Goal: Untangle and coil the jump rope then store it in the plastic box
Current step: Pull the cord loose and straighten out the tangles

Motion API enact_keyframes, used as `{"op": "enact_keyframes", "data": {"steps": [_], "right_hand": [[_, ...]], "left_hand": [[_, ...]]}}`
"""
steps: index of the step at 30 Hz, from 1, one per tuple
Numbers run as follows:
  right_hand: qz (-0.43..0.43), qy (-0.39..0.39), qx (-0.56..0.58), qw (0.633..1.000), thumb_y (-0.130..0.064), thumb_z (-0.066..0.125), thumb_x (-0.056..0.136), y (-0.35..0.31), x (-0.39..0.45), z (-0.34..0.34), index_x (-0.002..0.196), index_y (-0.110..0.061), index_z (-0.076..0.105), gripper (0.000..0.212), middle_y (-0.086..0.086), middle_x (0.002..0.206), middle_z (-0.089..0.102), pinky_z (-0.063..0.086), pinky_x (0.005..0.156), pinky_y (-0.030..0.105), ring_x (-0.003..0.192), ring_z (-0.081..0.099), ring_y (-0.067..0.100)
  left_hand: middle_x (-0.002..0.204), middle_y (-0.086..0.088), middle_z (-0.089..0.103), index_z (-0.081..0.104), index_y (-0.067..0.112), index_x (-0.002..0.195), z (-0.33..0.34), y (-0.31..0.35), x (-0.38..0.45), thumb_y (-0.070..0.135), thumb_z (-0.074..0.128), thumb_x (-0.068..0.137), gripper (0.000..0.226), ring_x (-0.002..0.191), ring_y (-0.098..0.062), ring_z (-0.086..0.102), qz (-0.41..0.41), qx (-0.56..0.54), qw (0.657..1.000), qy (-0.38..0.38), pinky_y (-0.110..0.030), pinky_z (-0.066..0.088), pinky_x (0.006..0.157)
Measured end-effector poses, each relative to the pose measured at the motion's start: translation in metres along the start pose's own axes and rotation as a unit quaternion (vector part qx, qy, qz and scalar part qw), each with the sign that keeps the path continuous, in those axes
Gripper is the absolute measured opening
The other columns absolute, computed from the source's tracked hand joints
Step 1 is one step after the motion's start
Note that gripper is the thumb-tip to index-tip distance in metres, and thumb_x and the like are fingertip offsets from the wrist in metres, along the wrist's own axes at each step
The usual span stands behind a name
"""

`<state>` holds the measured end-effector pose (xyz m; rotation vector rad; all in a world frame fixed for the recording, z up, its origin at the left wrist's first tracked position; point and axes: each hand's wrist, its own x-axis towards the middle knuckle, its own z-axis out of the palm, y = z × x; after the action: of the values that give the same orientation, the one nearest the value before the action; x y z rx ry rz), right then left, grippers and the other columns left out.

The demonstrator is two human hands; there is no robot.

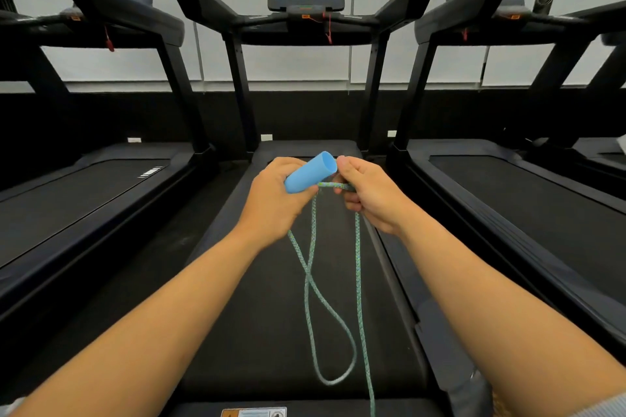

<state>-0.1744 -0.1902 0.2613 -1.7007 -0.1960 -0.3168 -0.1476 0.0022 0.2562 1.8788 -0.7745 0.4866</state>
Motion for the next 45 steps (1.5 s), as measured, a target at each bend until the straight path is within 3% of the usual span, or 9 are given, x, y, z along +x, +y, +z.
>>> {"op": "enact_keyframes", "data": {"steps": [7, 14, 18, 23, 26, 31, 38, 41, 45], "right_hand": [[0.000, 0.004, 0.027, 1.000, -0.041, 0.044, 0.111, -0.007, -0.004, -0.004, 0.098, -0.014, 0.064, 0.035, 0.003, 0.074, 0.067, 0.023, 0.050, 0.026, 0.050, 0.033, 0.010], [0.007, 0.043, 0.035, 0.998, -0.042, 0.047, 0.109, -0.008, -0.002, -0.021, 0.095, -0.015, 0.063, 0.035, 0.007, 0.079, 0.072, 0.026, 0.042, 0.021, 0.044, 0.040, 0.011], [-0.008, 0.047, 0.046, 0.998, -0.036, 0.052, 0.108, -0.002, 0.001, -0.030, 0.086, -0.020, 0.064, 0.031, 0.002, 0.074, 0.059, 0.029, 0.040, 0.020, 0.046, 0.045, 0.011], [-0.028, 0.020, 0.076, 0.996, -0.009, 0.068, 0.099, -0.003, 0.002, -0.036, 0.096, -0.013, 0.069, 0.005, 0.003, 0.079, 0.068, 0.032, 0.051, 0.022, 0.057, 0.045, 0.011], [-0.031, -0.011, 0.045, 0.998, 0.003, 0.075, 0.089, -0.005, 0.000, -0.044, 0.103, -0.012, 0.070, 0.021, 0.002, 0.081, 0.070, 0.032, 0.057, 0.026, 0.065, 0.053, 0.012], [-0.017, -0.045, -0.051, 0.998, -0.011, 0.084, 0.084, -0.003, -0.004, -0.048, 0.103, -0.011, 0.076, 0.020, 0.002, 0.078, 0.063, 0.032, 0.056, 0.025, 0.062, 0.048, 0.009], [-0.005, -0.074, -0.157, 0.985, -0.028, 0.082, 0.088, -0.014, -0.011, -0.058, 0.094, -0.018, 0.083, 0.011, -0.004, 0.070, 0.061, 0.034, 0.059, 0.025, 0.062, 0.042, 0.009], [-0.010, -0.072, -0.200, 0.977, -0.032, 0.081, 0.089, -0.022, -0.012, -0.071, 0.092, -0.021, 0.083, 0.012, 0.006, 0.073, 0.056, 0.030, 0.058, 0.027, 0.066, 0.036, 0.022], [-0.008, -0.004, -0.193, 0.981, -0.028, 0.075, 0.095, -0.022, -0.018, -0.106, 0.087, -0.019, 0.079, 0.013, 0.005, 0.066, 0.046, 0.027, 0.051, 0.024, 0.056, 0.032, 0.013]], "left_hand": [[0.079, -0.012, 0.070, 0.069, 0.012, 0.089, -0.007, 0.007, 0.001, 0.018, 0.071, 0.094, 0.007, 0.052, -0.015, 0.065, -0.021, 0.017, 1.000, 0.016, -0.019, 0.050, 0.051], [0.070, -0.001, 0.055, 0.067, 0.009, 0.087, -0.030, -0.004, 0.016, 0.009, 0.067, 0.090, 0.003, 0.046, -0.005, 0.054, -0.077, -0.167, 0.976, 0.119, -0.046, 0.054, 0.069], [0.063, -0.001, 0.052, 0.063, 0.007, 0.076, -0.038, -0.006, 0.017, 0.026, 0.077, 0.090, 0.027, 0.048, -0.008, 0.047, -0.100, -0.214, 0.963, 0.127, -0.037, 0.045, 0.061], [0.067, -0.008, 0.051, 0.057, -0.002, 0.072, -0.037, -0.011, 0.015, 0.026, 0.083, 0.084, 0.040, 0.059, -0.016, 0.049, -0.105, -0.124, 0.983, 0.085, -0.036, 0.045, 0.063], [0.070, -0.012, 0.059, 0.060, -0.009, 0.077, -0.043, -0.010, 0.018, 0.018, 0.083, 0.084, 0.036, 0.067, -0.021, 0.059, -0.091, -0.100, 0.985, 0.103, -0.044, 0.057, 0.072], [0.074, -0.011, 0.064, 0.063, -0.009, 0.079, -0.053, -0.008, 0.023, 0.016, 0.082, 0.082, 0.031, 0.075, -0.022, 0.069, -0.070, -0.111, 0.982, 0.137, -0.059, 0.060, 0.089], [0.065, -0.006, 0.062, 0.064, 0.004, 0.075, -0.055, -0.004, 0.021, 0.040, 0.082, 0.084, 0.041, 0.064, -0.019, 0.065, -0.062, -0.056, 0.984, 0.154, -0.039, 0.050, 0.064], [0.064, -0.003, 0.058, 0.061, 0.006, 0.074, -0.060, -0.002, 0.023, 0.037, 0.079, 0.088, 0.038, 0.065, -0.021, 0.062, -0.069, -0.056, 0.978, 0.187, -0.036, 0.048, 0.064], [0.070, 0.001, 0.055, 0.059, 0.021, 0.072, -0.087, -0.008, 0.028, 0.031, 0.080, 0.088, 0.028, 0.061, -0.015, 0.058, -0.103, -0.105, 0.956, 0.254, -0.041, 0.057, 0.072]]}}
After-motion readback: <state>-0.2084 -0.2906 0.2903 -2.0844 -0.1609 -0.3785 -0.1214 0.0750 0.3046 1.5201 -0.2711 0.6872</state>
